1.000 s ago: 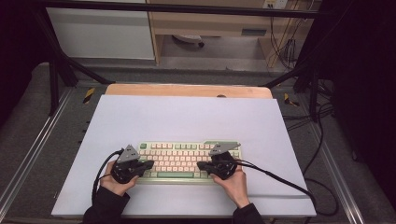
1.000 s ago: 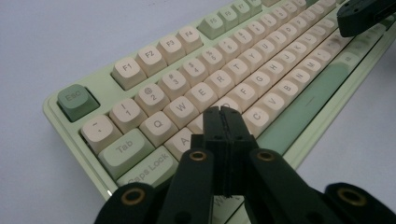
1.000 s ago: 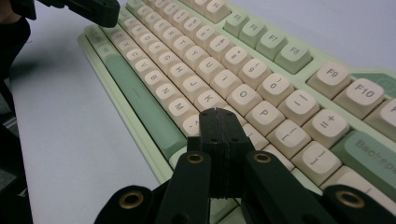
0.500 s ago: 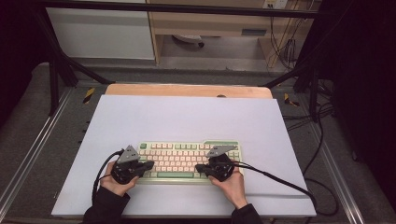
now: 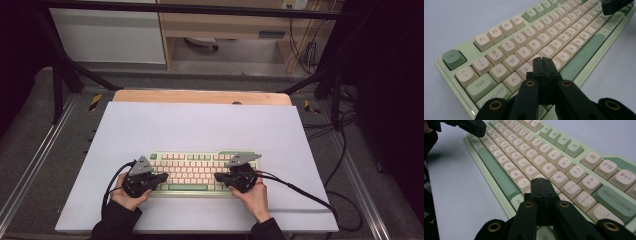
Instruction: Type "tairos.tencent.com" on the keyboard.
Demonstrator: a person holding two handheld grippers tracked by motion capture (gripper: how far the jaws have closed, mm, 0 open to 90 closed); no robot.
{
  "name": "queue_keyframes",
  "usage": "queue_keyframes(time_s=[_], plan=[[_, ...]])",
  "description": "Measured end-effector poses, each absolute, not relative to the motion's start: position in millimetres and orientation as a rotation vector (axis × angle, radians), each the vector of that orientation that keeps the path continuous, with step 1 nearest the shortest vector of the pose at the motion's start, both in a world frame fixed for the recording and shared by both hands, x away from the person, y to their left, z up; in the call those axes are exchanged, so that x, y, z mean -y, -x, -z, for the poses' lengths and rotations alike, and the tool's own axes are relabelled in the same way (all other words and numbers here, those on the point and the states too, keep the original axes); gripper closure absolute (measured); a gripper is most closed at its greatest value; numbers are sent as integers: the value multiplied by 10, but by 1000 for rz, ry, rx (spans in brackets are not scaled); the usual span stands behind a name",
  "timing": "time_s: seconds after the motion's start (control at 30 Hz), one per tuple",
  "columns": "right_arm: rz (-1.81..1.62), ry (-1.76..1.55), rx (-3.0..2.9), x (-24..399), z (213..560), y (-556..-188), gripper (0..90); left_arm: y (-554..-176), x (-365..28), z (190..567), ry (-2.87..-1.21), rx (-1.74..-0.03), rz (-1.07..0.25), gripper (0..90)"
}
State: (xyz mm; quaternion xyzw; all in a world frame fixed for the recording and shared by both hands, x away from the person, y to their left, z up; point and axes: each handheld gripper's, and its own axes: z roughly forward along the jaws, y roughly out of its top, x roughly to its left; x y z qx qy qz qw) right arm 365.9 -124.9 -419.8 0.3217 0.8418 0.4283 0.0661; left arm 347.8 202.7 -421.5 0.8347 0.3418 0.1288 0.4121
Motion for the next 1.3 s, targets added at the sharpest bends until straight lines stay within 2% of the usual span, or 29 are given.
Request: queue_keyframes(time_s=[1.3], plan=[[-1310, -998, -2511, 1387, 4166, -3648, 900, -3514, -1737, 4280, -2139, -827, -304, 897]])
